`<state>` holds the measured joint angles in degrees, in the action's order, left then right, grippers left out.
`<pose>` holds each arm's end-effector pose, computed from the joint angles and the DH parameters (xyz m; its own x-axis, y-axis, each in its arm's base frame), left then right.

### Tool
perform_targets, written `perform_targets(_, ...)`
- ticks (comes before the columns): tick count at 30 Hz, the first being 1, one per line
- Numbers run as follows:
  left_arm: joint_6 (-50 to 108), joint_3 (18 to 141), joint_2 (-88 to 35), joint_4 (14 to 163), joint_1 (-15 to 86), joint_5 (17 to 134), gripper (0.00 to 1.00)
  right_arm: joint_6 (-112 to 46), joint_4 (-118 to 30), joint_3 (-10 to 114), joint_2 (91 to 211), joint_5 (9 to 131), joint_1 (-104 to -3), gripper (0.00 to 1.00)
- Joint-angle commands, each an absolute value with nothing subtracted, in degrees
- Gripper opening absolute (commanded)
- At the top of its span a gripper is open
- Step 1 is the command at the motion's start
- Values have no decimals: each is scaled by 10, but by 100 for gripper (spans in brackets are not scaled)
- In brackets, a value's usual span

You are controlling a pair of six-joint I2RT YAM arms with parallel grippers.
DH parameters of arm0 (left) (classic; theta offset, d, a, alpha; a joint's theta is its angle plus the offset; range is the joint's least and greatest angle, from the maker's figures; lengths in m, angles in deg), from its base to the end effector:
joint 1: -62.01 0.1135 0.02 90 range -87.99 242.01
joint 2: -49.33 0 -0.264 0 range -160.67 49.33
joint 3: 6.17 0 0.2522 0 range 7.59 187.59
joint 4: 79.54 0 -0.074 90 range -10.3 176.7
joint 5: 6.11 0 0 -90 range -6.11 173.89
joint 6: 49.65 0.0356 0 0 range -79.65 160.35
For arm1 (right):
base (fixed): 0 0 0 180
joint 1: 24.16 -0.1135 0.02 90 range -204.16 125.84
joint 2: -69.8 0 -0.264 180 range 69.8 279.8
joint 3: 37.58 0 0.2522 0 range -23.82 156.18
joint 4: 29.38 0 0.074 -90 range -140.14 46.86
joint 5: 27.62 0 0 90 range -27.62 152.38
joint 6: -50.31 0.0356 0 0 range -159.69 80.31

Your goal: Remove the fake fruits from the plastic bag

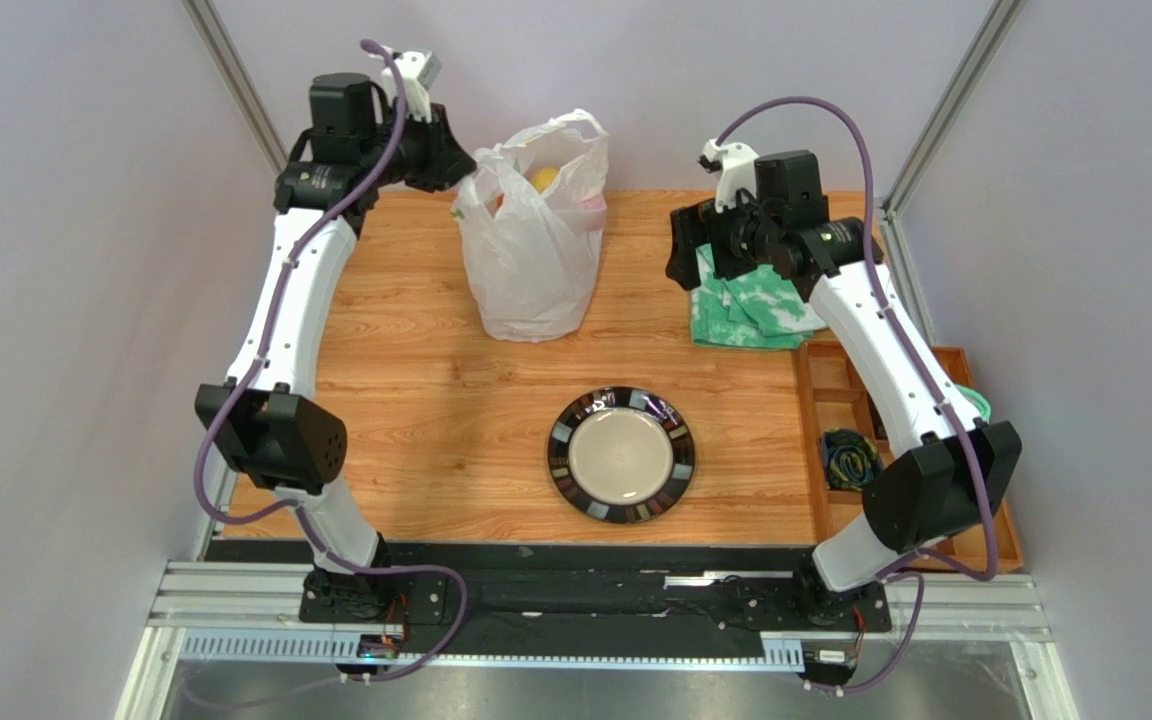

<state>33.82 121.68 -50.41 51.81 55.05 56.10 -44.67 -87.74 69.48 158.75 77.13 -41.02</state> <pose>0.3810 -0.0632 0.4555 -0.4075 -0.0516 -0.9117 0.4975 0.8247 -0.2690 0.3205 0.1066 0.3858 -0.5755 -0.2621 -0.7746 -0.5184 0.8496 0.0976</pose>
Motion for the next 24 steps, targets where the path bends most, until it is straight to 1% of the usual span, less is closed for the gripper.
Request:
perform_targets(1, 416, 1237, -475, 481, 515, 518, 9, -432, -847, 771, 1624, 779, -413, 99)
perform_targets(2, 429, 1220, -449, 466, 507, 495, 0, -434, -847, 800, 1632, 777, -413, 99)
perform_targets(3, 446, 1213, -438, 444, 503, 475, 0, -436, -847, 815, 1651, 776, -412, 98)
perform_targets(4, 479, 1206, -426, 382, 500, 466, 0, -441, -846, 831, 1660, 776, -413, 98)
perform_targets(6, 516, 1196, -387, 314, 497, 449, 0, -447, -848, 879, 1690, 783, -414, 98)
perform_targets(7, 559, 1174, -373, 257, 497, 441, 0, -457, -850, 895, 1700, 786, -416, 98)
perform_targets(9, 606, 1138, -318, 219, 495, 444, 0, -475, -856, 942, 1730, 795, -424, 98)
perform_targets(10, 618, 1097, -299, 204, 494, 450, 0, -495, -857, 957, 1741, 800, -427, 98)
perform_targets(11, 626, 1077, -265, 202, 494, 457, 0, -504, -861, 976, 1753, 806, -432, 99)
perform_targets(14, 651, 1021, -217, 195, 491, 486, 0, -529, -863, 1041, 1797, 811, -452, 98)
perform_targets(15, 664, 1012, -210, 190, 491, 503, 0, -532, -859, 1070, 1819, 799, -464, 98)
perform_targets(19, 678, 980, -176, 184, 491, 540, 0, -536, -845, 1119, 1863, 796, -483, 98)
perform_targets(21, 674, 978, -169, 187, 491, 542, 0, -559, -840, 1127, 1879, 806, -497, 98)
perform_targets(24, 670, 977, -164, 187, 491, 541, 0, -594, -799, 1100, 1889, 780, -518, 100)
